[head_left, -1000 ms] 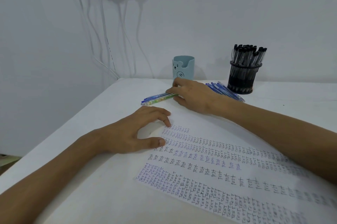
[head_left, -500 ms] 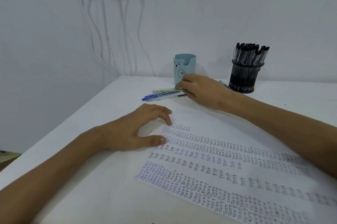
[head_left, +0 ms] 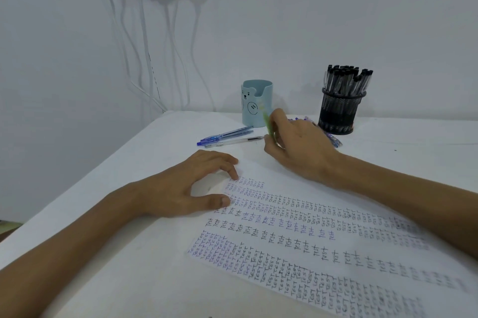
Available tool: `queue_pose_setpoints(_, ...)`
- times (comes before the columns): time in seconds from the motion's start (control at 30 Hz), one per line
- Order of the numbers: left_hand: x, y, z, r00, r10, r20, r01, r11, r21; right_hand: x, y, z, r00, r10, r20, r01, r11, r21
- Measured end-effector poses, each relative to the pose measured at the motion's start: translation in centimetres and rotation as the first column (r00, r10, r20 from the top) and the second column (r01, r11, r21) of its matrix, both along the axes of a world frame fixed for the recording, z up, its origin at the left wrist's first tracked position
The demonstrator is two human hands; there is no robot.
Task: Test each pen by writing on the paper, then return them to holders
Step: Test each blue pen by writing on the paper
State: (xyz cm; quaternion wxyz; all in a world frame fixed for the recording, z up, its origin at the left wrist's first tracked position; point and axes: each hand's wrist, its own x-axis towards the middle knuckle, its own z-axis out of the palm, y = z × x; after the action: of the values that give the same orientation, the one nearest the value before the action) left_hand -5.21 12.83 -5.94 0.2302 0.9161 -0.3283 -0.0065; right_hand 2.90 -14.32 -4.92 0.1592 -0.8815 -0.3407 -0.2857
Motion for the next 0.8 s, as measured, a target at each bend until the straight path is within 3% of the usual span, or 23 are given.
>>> queue_pose_setpoints(0.07,0.0,0.0,0.0,1.0,0.003,-0.003,-0.003,1.0,-0.001,-0.9,0.1,0.0,0.97,0.106,-0.219,-0.056,0.974,0.222)
queue_pose_setpoints(0.17,0.1,-0.1,0.0,1.0,0.016,-0.012,-0.016,1.0,0.008,-2.4,0.5,0.6,0.715,0.41,-0.567,0.008,0.806,0.592)
queue_pose_setpoints(0.2,0.0,-0.1,0.0,1.0,0.019,-0.012,-0.019,1.0,0.012,-2.8,0.6,0.6,0.631,0.45,-0.632,0.053,0.788,0.614)
queue_pose_setpoints(0.27,0.1,-0.1,0.0,1.0,0.02,-0.012,-0.02,1.0,0.009,-3.3,0.5,0.3,0.564,0.443,-0.697,0.081,0.81,0.58)
queue_pose_setpoints(0.5,0.0,-0.2,0.0,1.0,0.006,0.002,-0.006,1.0,0.008,-3.5,-0.1,-0.2,0.567,0.423,-0.707,-0.014,0.863,0.506)
queue_pose_setpoints(0.63,0.2,0.0,-0.1,1.0,-0.003,0.012,0.003,1.0,0.004,-3.7,-0.3,-0.5,0.64,0.393,-0.66,-0.029,0.871,0.491)
queue_pose_setpoints(0.8,0.6,0.2,-0.5,1.0,-0.008,0.027,0.008,1.0,0.0,-3.3,-0.4,-0.7,0.636,0.395,-0.663,-0.061,0.882,0.467)
